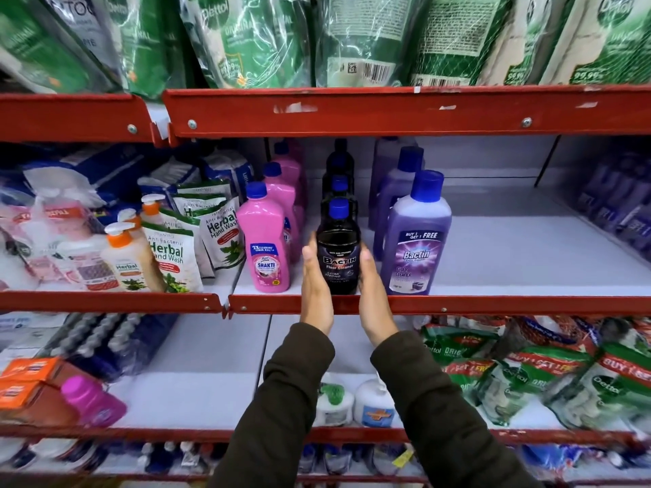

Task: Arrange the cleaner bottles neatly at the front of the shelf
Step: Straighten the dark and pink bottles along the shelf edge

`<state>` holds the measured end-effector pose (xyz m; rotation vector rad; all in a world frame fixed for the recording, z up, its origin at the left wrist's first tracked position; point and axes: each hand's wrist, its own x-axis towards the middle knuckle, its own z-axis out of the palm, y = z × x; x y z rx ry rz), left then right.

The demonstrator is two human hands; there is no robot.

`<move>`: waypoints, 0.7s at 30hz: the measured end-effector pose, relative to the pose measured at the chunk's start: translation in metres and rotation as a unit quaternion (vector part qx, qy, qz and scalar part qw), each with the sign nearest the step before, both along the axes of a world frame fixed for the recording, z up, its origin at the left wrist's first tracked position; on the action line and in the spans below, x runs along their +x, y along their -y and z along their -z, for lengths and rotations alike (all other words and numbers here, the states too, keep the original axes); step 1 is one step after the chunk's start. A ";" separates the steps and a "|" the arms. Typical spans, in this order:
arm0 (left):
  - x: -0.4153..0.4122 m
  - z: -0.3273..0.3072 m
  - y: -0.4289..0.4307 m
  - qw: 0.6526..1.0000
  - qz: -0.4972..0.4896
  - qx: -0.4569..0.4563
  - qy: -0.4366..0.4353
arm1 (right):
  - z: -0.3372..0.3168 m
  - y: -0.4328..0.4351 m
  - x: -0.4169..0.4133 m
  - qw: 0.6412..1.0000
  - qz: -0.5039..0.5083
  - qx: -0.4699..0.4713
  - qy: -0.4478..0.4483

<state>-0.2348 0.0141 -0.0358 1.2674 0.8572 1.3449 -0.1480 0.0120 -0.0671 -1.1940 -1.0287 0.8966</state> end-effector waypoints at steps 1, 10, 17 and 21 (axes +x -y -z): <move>0.000 0.000 0.003 1.000 0.003 -0.002 0.002 | -0.001 0.002 -0.001 1.000 0.001 0.002 0.007; -0.003 -0.001 0.017 0.999 -0.004 0.007 -0.033 | -0.013 0.024 -0.007 0.999 0.030 0.005 0.024; -0.030 0.018 0.020 0.981 -0.182 0.065 -0.009 | 0.004 0.050 -0.039 0.975 0.182 0.115 0.051; -0.059 0.017 0.004 0.968 -0.235 0.079 0.035 | 0.008 0.047 -0.066 0.978 0.141 0.144 0.059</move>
